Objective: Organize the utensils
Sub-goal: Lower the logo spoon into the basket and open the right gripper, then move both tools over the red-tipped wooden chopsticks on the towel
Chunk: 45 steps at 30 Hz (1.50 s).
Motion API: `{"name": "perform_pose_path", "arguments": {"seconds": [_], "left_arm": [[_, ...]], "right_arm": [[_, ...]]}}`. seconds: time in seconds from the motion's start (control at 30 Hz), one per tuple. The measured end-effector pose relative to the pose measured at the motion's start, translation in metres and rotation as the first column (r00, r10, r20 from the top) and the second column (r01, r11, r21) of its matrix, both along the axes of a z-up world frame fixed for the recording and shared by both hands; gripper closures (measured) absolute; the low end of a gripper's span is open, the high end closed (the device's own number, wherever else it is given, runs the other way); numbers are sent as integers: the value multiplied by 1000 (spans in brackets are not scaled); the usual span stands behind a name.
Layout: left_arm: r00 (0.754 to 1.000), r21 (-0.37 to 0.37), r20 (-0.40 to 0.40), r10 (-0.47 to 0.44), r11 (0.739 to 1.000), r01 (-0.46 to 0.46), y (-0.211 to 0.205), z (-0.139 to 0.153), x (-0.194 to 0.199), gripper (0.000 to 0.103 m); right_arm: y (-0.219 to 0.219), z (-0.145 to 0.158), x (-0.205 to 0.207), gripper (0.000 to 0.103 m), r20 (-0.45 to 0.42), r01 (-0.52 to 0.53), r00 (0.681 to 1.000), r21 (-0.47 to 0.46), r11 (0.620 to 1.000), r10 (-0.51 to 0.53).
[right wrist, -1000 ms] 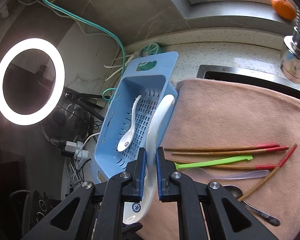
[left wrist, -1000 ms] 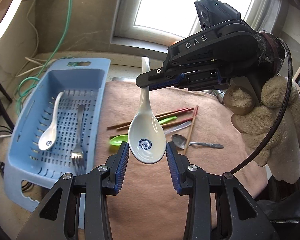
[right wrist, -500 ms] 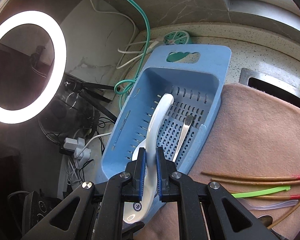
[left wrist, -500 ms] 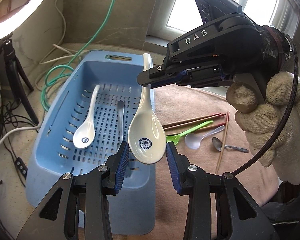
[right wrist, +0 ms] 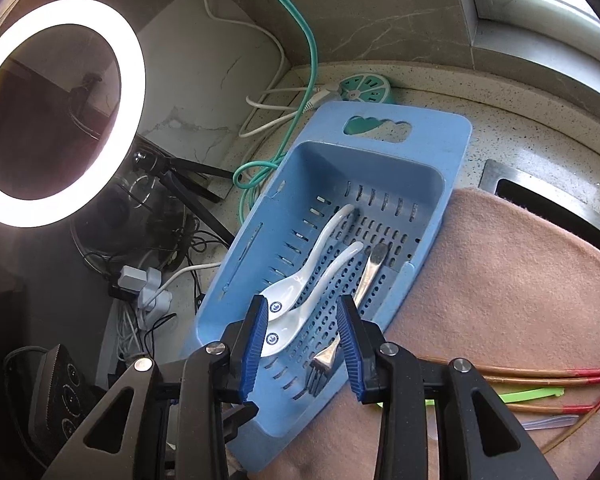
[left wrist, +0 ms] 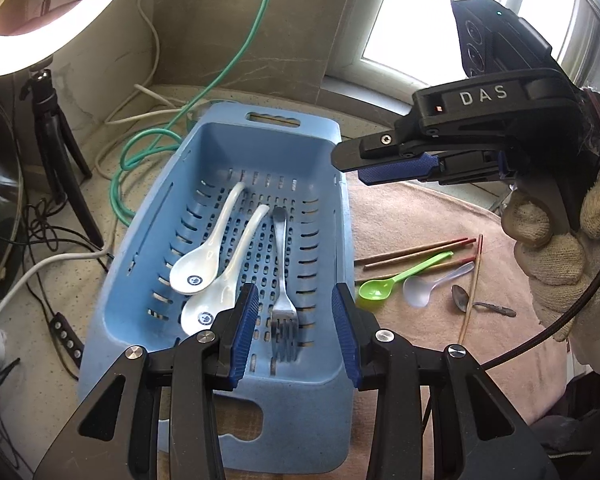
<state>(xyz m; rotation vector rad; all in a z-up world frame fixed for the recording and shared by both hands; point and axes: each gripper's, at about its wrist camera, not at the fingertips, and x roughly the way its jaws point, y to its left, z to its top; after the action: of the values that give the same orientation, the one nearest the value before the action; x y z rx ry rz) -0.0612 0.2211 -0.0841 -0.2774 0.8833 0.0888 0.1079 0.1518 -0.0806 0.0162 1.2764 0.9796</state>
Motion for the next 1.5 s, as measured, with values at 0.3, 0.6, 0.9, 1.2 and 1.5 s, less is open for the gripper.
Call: {"name": "perform_pose_path", "arguments": {"seconds": [0.3,0.6,0.9,1.2,1.5], "left_arm": [[994,15,1,-111,994,111,-27,5,12,67],[971,6,-23,-236,972,236,-60,1,27,67],[933,11,-63,-353,935,354,-93,-7,46,66],[889,74,-103,-445,888,453,-112,-6,78,66],[802,163,-220,-555,790,592,-131,-12,131,78]], "right_arm": [[-82,14,4,70,82,108,991,-7,994,-108],[-176,11,4,66,63,307,948,57,950,-311],[-230,-16,-9,61,9,409,912,-5,912,-409],[-255,-55,-4,61,-111,515,849,-40,856,-516],[-238,-74,4,72,-140,524,836,-84,848,-530]]}}
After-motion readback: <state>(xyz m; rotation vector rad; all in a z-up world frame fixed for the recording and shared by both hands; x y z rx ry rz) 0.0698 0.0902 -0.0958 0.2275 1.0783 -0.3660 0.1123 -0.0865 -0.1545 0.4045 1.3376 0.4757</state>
